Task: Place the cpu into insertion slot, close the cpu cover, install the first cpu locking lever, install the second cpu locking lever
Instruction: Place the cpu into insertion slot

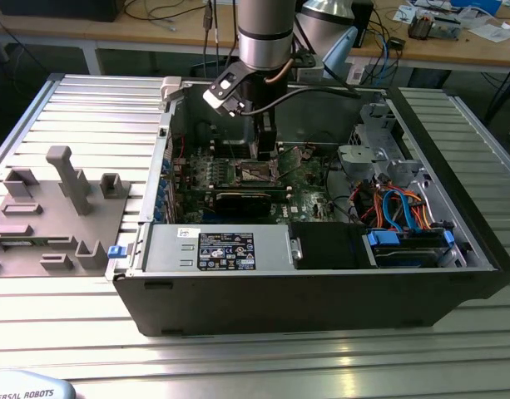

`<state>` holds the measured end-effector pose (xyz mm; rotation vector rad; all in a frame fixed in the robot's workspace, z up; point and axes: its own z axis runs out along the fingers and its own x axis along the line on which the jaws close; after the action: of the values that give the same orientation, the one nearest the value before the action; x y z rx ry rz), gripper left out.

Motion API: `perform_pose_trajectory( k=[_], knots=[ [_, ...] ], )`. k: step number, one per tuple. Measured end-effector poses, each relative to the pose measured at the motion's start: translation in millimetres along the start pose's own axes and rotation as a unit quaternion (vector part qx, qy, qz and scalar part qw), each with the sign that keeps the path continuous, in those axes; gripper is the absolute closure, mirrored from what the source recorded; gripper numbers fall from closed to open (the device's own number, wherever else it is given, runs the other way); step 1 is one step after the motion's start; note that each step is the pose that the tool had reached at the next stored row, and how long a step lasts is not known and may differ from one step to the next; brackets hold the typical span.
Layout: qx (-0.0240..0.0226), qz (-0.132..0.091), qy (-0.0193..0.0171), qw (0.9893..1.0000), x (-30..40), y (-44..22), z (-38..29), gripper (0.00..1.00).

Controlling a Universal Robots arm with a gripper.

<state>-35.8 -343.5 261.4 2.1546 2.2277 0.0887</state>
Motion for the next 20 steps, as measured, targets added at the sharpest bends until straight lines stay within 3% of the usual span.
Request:
perform_pose_trajectory(
  k=[7, 20],
  knots=[
    [0.0, 0.0, -0.0001, 1.0, 1.8, -3.8, 3.5, 0.46],
    [0.0, 0.0, -0.0001, 1.0, 2.3, -4.1, 5.7, 0.46]
  ],
)
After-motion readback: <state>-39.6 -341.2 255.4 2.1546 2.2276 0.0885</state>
